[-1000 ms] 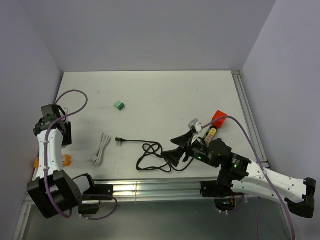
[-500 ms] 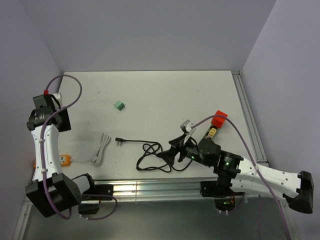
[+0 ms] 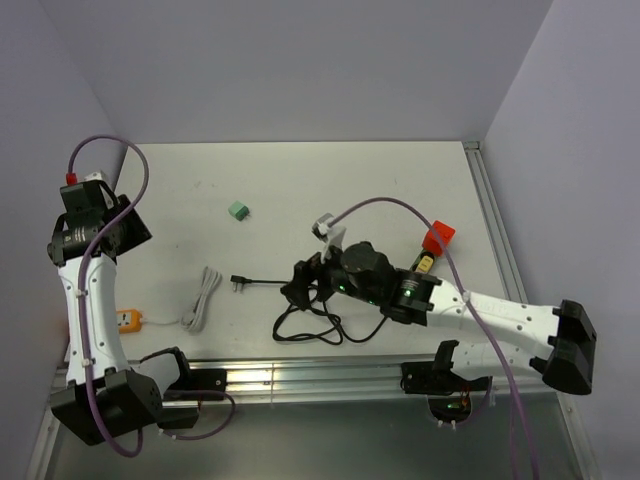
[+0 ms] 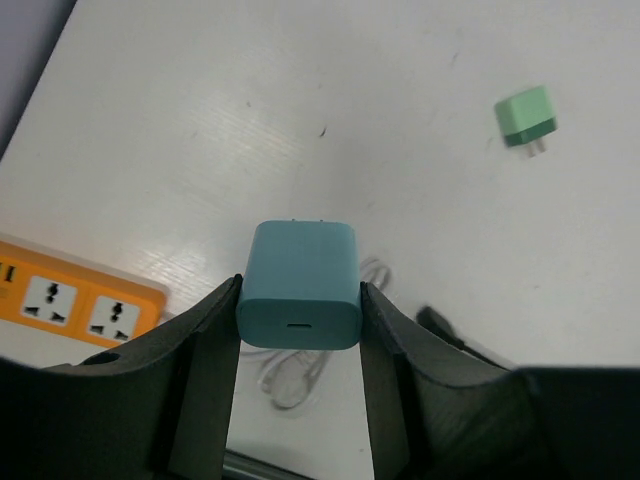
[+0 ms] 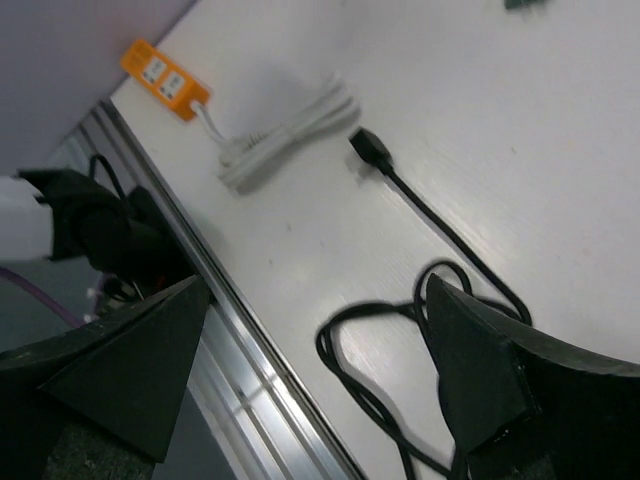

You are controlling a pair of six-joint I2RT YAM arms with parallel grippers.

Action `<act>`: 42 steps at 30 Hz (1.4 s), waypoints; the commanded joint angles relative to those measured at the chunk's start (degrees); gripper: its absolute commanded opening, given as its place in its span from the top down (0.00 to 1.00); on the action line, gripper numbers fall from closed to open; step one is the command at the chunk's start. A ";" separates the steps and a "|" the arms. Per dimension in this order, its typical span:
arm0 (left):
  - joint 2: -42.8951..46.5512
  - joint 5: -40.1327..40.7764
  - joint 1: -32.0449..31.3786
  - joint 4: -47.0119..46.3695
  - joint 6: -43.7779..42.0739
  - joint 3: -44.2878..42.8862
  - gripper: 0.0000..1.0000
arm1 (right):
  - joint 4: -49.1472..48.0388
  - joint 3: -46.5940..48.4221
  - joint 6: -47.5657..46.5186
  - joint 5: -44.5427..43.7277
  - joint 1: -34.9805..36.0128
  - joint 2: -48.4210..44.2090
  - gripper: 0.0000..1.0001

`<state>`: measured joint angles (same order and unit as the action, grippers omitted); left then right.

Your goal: Insert the plug

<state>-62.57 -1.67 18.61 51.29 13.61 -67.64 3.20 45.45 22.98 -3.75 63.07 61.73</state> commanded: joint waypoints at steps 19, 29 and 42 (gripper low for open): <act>5.18 10.80 -0.59 2.59 31.92 -4.87 1.00 | 20.77 67.54 21.76 10.09 -2.51 64.01 0.16; 6.67 13.54 -0.59 1.98 35.26 -1.97 1.00 | 24.57 77.24 19.91 2.44 -2.16 74.23 0.22; 6.93 13.01 -0.59 1.36 35.09 -2.33 1.00 | 23.34 81.20 14.11 4.63 0.04 80.73 0.36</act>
<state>-56.84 10.63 18.06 54.65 47.92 -69.54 27.22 123.76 39.03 0.91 62.06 141.58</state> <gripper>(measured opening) 0.506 0.648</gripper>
